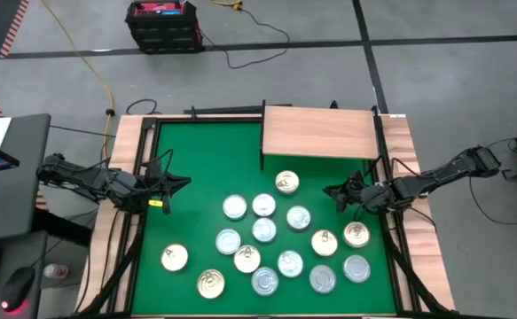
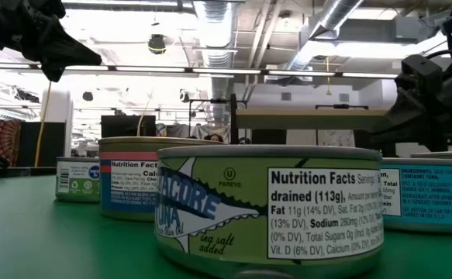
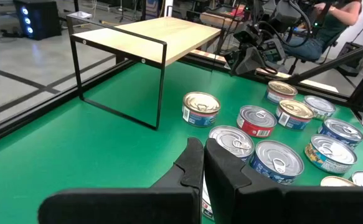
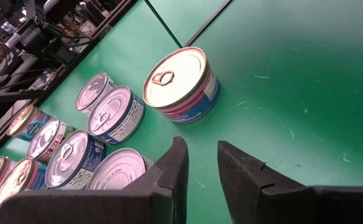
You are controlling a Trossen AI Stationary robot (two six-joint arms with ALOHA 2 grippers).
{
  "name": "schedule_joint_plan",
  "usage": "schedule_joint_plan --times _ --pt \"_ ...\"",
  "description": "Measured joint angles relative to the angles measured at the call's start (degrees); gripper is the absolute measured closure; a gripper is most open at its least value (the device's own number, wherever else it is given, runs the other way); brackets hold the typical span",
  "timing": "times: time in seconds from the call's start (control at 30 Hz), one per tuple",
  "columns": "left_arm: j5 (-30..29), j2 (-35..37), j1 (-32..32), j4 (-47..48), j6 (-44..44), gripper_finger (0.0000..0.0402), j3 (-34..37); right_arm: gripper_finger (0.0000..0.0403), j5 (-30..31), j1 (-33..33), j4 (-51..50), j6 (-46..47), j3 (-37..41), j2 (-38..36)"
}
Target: Stack canned seafood by type on shelf
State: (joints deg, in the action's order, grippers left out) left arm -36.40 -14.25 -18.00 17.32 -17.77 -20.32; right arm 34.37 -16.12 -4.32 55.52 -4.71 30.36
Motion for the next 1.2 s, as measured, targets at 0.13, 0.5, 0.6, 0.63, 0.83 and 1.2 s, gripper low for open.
schedule_joint_plan --times 0.13,0.5,0.6,0.63,0.83,1.2 --pt "0.0 0.0 0.0 0.0 0.0 0.0396 0.0 0.0290 0.0 0.0 0.0 0.0 0.0 0.0" --pt "0.0 0.0 0.0 -0.1 0.0 0.0396 0.0 0.0290 0.0 0.0 0.0 0.0 0.0 0.0" --pt "0.0 0.0 0.0 -0.3 0.0 0.0396 0.0 0.0290 0.0 0.0 0.0 0.0 0.0 0.0" --pt "0.0 0.0 0.0 -0.2 0.0 0.0396 0.0 0.0290 0.0 0.0 0.0 0.0 0.0 0.0" --pt "-0.1 0.0 0.0 -7.9 -18.7 0.0396 0.0 0.0290 0.6 0.7 3.8 6.3 0.0 0.0" --pt "-0.5 -0.4 0.0 -10.8 -31.3 0.0396 0.0 0.0290 0.4 6.7 28.8 4.1 0.0 0.0"
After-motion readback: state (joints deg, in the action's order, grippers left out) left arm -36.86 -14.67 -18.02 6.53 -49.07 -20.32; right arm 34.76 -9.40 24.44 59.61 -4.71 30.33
